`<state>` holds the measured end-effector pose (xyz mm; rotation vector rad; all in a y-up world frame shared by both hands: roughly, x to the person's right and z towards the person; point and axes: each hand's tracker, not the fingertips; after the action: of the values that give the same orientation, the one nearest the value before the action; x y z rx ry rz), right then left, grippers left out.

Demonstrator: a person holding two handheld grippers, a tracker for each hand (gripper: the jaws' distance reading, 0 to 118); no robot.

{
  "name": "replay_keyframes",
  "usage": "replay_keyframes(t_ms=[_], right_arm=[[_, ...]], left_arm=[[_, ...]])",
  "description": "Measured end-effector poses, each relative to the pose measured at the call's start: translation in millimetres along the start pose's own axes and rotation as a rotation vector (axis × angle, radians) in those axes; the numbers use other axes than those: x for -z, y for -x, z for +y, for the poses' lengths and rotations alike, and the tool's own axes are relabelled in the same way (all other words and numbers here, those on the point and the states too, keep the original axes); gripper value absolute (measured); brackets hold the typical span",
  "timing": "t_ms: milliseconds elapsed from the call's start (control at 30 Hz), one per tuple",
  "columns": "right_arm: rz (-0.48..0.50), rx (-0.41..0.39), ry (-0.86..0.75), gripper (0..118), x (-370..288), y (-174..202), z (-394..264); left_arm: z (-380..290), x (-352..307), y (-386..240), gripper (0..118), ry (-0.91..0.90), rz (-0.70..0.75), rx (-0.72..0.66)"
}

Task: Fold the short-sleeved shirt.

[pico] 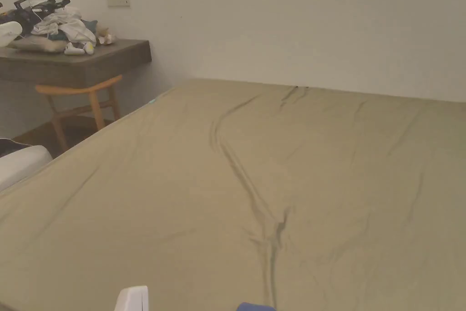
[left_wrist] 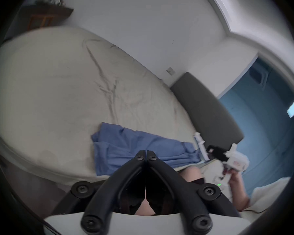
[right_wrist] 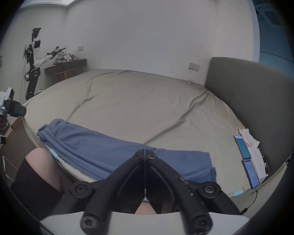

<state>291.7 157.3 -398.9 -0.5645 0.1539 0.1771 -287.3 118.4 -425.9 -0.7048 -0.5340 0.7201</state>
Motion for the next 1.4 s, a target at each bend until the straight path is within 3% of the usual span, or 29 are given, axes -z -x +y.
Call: replay_keyframes(t_ms=[67, 200, 267, 300, 400, 500, 667, 700, 767, 833, 867, 900, 933, 967, 1033, 1133, 1267, 1400], right_arm=[[0.007, -0.011, -0.015, 1, -0.3, 6.0, 5.8], [0.015, -0.035, -0.030, 1, -8.8, 16.1, 11.2], [0.011, -0.045, -0.031, 1, -13.6, 19.4, 8.7], [0.013, -0.037, -0.023, 1, -16.3, 20.7, 7.1], [0.012, -0.004, 0.010, 1, -16.9, 21.1, 1.6], [-0.008, -0.005, 0.033, 1, -15.9, 22.8, -0.6], [-0.005, 0.025, 0.046, 1, -13.3, 23.7, 1.7], [-0.004, 0.028, 0.046, 1, -12.6, 23.0, 3.5], [0.002, 0.038, 0.043, 1, -11.7, 24.8, 5.1], [0.013, 0.047, 0.042, 1, -10.4, 24.4, 5.7], [0.018, 0.047, 0.043, 1, -9.3, 25.0, 5.6], [0.020, 0.045, 0.045, 1, -7.8, 26.0, 5.3], [0.019, 0.044, 0.047, 1, -6.5, 26.6, 4.6], [0.021, 0.046, 0.052, 1, -5.1, 22.7, 2.5], [0.019, 0.059, 0.059, 1, -3.5, 21.0, 0.7], [0.016, 0.068, 0.063, 1, -3.7, 14.9, -2.3], [0.014, 0.065, 0.063, 1, -1.5, 8.2, -1.7], [0.031, 0.071, 0.039, 1, 7.0, 2.7, -1.3]], left_arm=[[17.5, 12.2, 34.6, 0, 0.027, -0.037, -0.194], [33.4, 31.3, 86.1, 0, 0.043, -0.021, -0.297], [29.9, 38.6, 95.9, 7, 0.049, -0.129, -0.384], [30.1, 42.1, 101.3, 27, 0.044, -0.142, -0.416], [26.0, 55.7, 105.5, 118, 0.061, -0.153, -0.405], [19.1, 74.2, 115.7, 118, 0.144, -0.277, -0.441], [-3.1, 120.8, 111.8, 118, 0.291, -0.211, -0.434], [0.8, 128.5, 104.3, 118, 0.231, -0.291, -0.375], [-3.3, 150.6, 98.8, 118, 0.292, -0.281, -0.439], [0.2, 161.6, 96.5, 117, 0.308, -0.264, -0.397], [-2.2, 166.7, 95.5, 104, 0.324, -0.251, -0.381], [-6.9, 176.1, 94.9, 48, 0.368, -0.198, -0.361], [-10.6, 181.6, 95.0, 10, 0.403, -0.095, -0.346], [-15.5, 185.5, 95.0, 10, 0.418, -0.059, -0.326], [-8.7, 181.2, 95.0, 10, 0.400, -0.182, -0.346], [11.4, 162.4, 84.5, 9, 0.338, -0.067, -0.244], [44.5, 123.4, 87.0, 8, 0.289, -0.083, -0.295], [68.5, 76.7, 112.1, 8, 0.254, 0.148, -0.292]])
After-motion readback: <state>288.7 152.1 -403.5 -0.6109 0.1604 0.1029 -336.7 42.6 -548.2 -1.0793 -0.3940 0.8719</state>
